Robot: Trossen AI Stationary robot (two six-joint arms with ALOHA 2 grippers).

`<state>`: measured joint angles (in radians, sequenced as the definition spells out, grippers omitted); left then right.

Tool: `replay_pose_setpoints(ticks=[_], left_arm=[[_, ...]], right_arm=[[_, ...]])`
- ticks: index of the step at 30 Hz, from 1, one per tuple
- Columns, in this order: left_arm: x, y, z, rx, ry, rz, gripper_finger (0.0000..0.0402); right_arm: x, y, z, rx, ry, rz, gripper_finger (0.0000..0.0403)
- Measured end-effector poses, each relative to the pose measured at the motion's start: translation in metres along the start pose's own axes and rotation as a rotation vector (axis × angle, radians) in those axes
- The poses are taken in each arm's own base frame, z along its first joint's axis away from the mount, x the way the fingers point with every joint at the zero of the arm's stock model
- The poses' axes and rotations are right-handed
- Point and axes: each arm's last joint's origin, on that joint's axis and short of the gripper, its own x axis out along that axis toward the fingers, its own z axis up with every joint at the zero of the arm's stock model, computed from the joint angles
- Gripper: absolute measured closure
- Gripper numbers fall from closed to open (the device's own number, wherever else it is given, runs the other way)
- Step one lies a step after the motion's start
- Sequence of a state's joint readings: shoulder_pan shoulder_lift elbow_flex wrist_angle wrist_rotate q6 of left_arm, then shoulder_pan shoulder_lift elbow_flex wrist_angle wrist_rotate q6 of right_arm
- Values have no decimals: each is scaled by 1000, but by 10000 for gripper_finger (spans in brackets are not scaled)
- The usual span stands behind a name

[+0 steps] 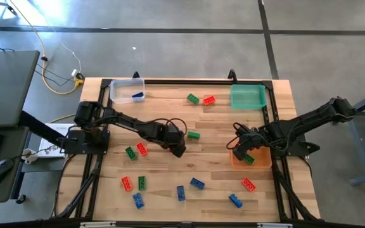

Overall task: Sort & place blocks by color
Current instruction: Put the orange game piece into the green bin

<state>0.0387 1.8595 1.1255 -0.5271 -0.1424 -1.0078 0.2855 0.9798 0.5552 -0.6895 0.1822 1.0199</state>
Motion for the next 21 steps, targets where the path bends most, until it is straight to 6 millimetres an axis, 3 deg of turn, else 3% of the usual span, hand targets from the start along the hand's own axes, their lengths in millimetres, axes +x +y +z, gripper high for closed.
replay_pose_setpoints(ticks=[5, 11, 16, 21], left_arm=[[9, 2, -2, 68, 14, 36, 223], [16, 0, -6, 152, 57, 26, 291], [5, -2, -4, 231, 60, -39, 293], [-23, 2, 14, 285, 26, -159, 293]], right_arm=[[0, 0, 0, 0, 1, 2, 162], [0, 4, 2, 9, -24, 43, 162], [-1, 10, 7, 23, -70, 103, 162], [-2, 18, 16, 5, -146, 193, 162]])
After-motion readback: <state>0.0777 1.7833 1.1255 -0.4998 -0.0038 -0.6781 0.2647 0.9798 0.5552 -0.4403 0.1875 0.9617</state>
